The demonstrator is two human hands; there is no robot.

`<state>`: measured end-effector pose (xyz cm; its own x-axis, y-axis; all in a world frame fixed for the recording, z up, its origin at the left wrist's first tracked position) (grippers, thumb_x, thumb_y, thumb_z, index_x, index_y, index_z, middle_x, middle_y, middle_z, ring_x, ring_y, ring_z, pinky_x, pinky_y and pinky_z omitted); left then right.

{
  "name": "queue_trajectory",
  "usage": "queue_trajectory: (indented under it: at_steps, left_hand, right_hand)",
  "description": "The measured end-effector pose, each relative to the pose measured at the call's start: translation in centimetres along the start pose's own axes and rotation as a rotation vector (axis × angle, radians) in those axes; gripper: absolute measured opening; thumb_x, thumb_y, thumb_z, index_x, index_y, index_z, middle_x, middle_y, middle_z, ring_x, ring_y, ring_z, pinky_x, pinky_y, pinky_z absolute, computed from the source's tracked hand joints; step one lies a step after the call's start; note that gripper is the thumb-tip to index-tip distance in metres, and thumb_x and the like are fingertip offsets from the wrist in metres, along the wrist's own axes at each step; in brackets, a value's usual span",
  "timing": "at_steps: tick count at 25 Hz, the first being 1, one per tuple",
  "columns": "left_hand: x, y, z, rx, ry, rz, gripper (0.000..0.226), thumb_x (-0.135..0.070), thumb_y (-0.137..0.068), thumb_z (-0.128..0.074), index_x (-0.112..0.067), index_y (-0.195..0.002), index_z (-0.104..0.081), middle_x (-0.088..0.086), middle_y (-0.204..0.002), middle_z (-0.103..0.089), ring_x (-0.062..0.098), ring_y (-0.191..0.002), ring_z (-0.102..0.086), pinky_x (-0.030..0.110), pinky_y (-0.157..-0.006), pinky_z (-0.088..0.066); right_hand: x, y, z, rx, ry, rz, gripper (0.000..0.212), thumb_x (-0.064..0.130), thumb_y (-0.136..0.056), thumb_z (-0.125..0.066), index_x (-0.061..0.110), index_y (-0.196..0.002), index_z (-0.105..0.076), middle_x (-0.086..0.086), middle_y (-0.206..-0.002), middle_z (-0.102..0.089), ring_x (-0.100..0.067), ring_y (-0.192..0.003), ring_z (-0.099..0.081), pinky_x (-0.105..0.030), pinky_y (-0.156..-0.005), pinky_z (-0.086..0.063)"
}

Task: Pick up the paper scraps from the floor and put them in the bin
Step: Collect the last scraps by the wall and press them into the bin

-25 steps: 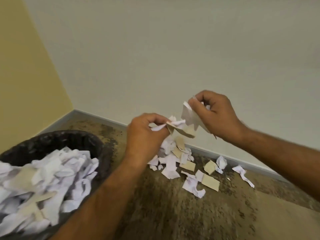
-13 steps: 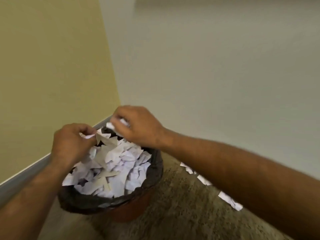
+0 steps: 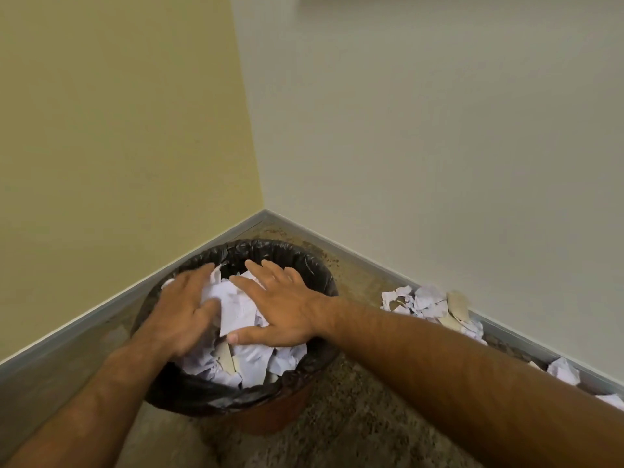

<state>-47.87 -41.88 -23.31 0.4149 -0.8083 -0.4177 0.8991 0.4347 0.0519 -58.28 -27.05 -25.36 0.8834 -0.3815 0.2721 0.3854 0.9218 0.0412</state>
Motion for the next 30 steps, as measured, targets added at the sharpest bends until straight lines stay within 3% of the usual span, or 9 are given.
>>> queue_trajectory:
  at_steps: [3,5,6,7,9,12,17,24,30]
  left_hand:
    - [-0.3,-0.6,-1.3,0.3,0.179,0.081,0.088,-0.034,-0.09,-0.046,-0.028,-0.153,0.015,-0.005,-0.163,-0.001,0.022,-0.147,-0.022,0.022,-0.104,-0.037]
    - [-0.6,-0.6,-1.3,0.377,0.231,0.096,0.1,-0.021,-0.092,-0.054,-0.037,-0.146,0.029,-0.007,-0.156,-0.025,0.021,-0.12,-0.057,0.02,-0.077,-0.05]
    - [-0.2,-0.4,-0.9,0.355,0.194,0.061,0.106,-0.027,-0.091,-0.059,-0.038,-0.144,0.033,-0.001,-0.148,-0.041,0.02,-0.109,-0.062,0.024,-0.078,-0.05]
    - [0.5,0.0,-0.6,0.315,0.116,-0.015,0.112,-0.041,-0.089,-0.064,-0.037,-0.143,0.035,0.004,-0.148,-0.043,0.018,-0.117,-0.059,0.024,-0.089,-0.047]
    - [2.2,0.8,-0.2,0.199,-0.137,-0.224,0.123,-0.076,-0.076,-0.056,-0.032,-0.142,0.038,-0.003,-0.164,0.004,0.012,-0.15,-0.008,0.024,-0.119,-0.012]
    - [4.4,1.5,-1.0,0.127,-0.322,-0.257,0.131,-0.1,-0.059,-0.034,-0.029,-0.139,0.042,-0.01,-0.151,0.041,0.01,-0.141,0.035,0.034,-0.117,0.019]
    - [5.6,2.2,-2.0,0.078,-0.281,-0.173,0.137,-0.103,-0.052,-0.035,-0.031,-0.139,0.041,-0.004,-0.153,0.039,0.018,-0.139,0.039,0.041,-0.117,0.019]
    - [5.4,2.0,-1.9,0.09,-0.322,-0.183,0.142,-0.103,-0.047,-0.04,-0.031,-0.142,0.039,0.0,-0.156,0.033,0.021,-0.14,0.038,0.047,-0.119,0.015]
    - [4.8,2.2,-1.2,0.121,-0.334,-0.206,0.133,-0.104,-0.049,-0.029,-0.036,-0.143,0.036,-0.002,-0.158,0.029,0.022,-0.143,0.033,0.046,-0.118,0.017]
  right_hand:
    - [-0.3,-2.0,-1.0,0.173,0.077,0.032,0.121,0.083,-0.071,-0.053,0.035,-0.145,0.03,-0.002,-0.154,0.038,-0.029,-0.14,0.035,-0.064,-0.112,0.014]
    - [-1.0,-2.3,-1.3,0.217,0.076,0.033,0.129,0.086,-0.063,-0.057,0.042,-0.137,0.039,0.0,-0.148,0.046,-0.03,-0.137,0.04,-0.069,-0.108,0.014]
    - [-1.1,-2.7,-1.7,0.246,0.082,0.047,0.129,0.086,-0.062,-0.058,0.046,-0.134,0.041,0.001,-0.147,0.048,-0.03,-0.136,0.041,-0.072,-0.106,0.013]
    - [-1.1,-3.3,-2.3,0.277,0.101,0.064,0.129,0.086,-0.062,-0.059,0.048,-0.133,0.042,0.003,-0.145,0.049,-0.031,-0.136,0.041,-0.074,-0.104,0.013]
    - [-0.9,-4.4,-3.4,0.344,0.167,0.086,0.129,0.085,-0.061,-0.06,0.049,-0.132,0.042,0.004,-0.144,0.051,-0.033,-0.136,0.04,-0.078,-0.102,0.01]
    - [-0.5,-5.7,-5.1,0.428,0.212,0.084,0.129,0.081,-0.063,-0.063,0.049,-0.134,0.04,0.005,-0.146,0.049,-0.035,-0.137,0.038,-0.079,-0.102,0.004]
    - [-1.1,-6.9,-7.7,0.575,0.247,0.102,0.125,0.083,-0.064,-0.06,0.052,-0.133,0.039,0.003,-0.146,0.048,-0.037,-0.139,0.035,-0.07,-0.108,0.002]
    - [-1.5,-7.9,-10.9,0.667,0.34,0.074,0.123,0.078,-0.068,-0.063,0.054,-0.131,0.04,-0.002,-0.146,0.048,-0.045,-0.14,0.029,-0.078,-0.102,0.0]
    - [-0.6,-7.9,-5.6,0.654,0.391,0.144,0.13,0.082,-0.055,-0.068,0.055,-0.137,0.029,-0.001,-0.158,0.03,-0.04,-0.147,0.011,-0.075,-0.108,-0.003]
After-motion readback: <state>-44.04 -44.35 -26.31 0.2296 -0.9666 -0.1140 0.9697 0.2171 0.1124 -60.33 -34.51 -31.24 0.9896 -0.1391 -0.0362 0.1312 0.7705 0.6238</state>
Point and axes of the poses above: each hand's wrist, its own y-axis away from the middle knuckle, its own z-axis out of the back of the hand, x = y × z, the point moved 2 cm from there along -y, towards the middle knuckle
